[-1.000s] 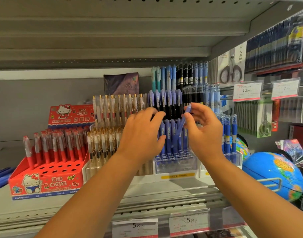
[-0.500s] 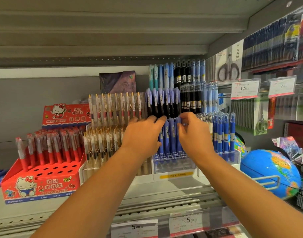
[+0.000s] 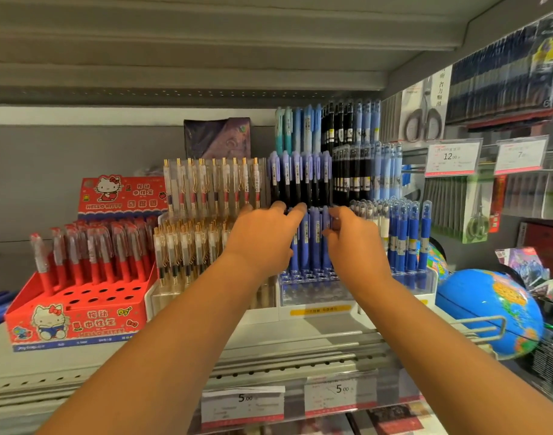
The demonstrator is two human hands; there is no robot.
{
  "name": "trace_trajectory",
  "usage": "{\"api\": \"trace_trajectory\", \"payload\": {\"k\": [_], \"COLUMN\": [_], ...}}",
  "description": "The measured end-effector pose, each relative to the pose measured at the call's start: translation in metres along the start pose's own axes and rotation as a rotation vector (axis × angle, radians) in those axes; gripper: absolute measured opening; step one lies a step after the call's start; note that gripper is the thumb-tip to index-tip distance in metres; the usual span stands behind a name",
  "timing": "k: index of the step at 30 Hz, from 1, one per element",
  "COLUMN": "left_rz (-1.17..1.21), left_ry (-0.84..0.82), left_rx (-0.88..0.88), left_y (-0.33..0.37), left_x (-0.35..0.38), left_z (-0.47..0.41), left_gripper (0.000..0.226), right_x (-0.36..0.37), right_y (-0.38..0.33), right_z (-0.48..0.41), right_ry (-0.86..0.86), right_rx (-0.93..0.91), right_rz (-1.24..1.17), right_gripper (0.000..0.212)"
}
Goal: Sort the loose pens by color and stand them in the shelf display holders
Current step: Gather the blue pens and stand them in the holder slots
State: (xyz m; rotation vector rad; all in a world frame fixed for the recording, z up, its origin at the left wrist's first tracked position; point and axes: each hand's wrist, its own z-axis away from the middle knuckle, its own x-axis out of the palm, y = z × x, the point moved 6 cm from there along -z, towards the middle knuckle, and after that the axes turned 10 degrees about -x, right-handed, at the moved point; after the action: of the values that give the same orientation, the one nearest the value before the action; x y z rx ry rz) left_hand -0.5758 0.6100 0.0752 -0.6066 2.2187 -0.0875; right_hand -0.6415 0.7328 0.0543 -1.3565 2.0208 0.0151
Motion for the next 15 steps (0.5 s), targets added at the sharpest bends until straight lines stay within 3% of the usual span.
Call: {"api": "trace_trajectory", "payload": {"k": [3,6,9,12,15], "left_rz": [0.072,0.159,0.440,0.720,0.835], "left_ry": [-0.014,0.134,0.210,0.161,0.090], "left_rx": [0.011,0.004,-0.080,-0.194,-0.318], "left_y": [0.000,-0.002,-0.013,-0.030,-0.055], "left_x": [-0.008,-0.030,-0.053,-0.060,-0.060], "left_z": [0.001,0.013,0.038,0.074,0.122], "left_gripper": [0.078,0.070,0.058,0.050,0.045], "right_x": [0.003,-0.005,-0.012,-0.010,-0.005], "right_y": [-0.003,-0.012,-0.023,-0.033,-0.053], "right_z": [0.006,0.018,0.031,0.042,0.056], "right_ry": [-0.058,-0.023,-0.027,-0.150,-0.296], "right_rx": [-0.038,-0.125,-0.233,-0.217,-0.188], "right_rz": [-0.002,0.064,0.057,-0.289,-0.651], "right_gripper": [0.052,0.061,0.056,0.048,0.031]}}
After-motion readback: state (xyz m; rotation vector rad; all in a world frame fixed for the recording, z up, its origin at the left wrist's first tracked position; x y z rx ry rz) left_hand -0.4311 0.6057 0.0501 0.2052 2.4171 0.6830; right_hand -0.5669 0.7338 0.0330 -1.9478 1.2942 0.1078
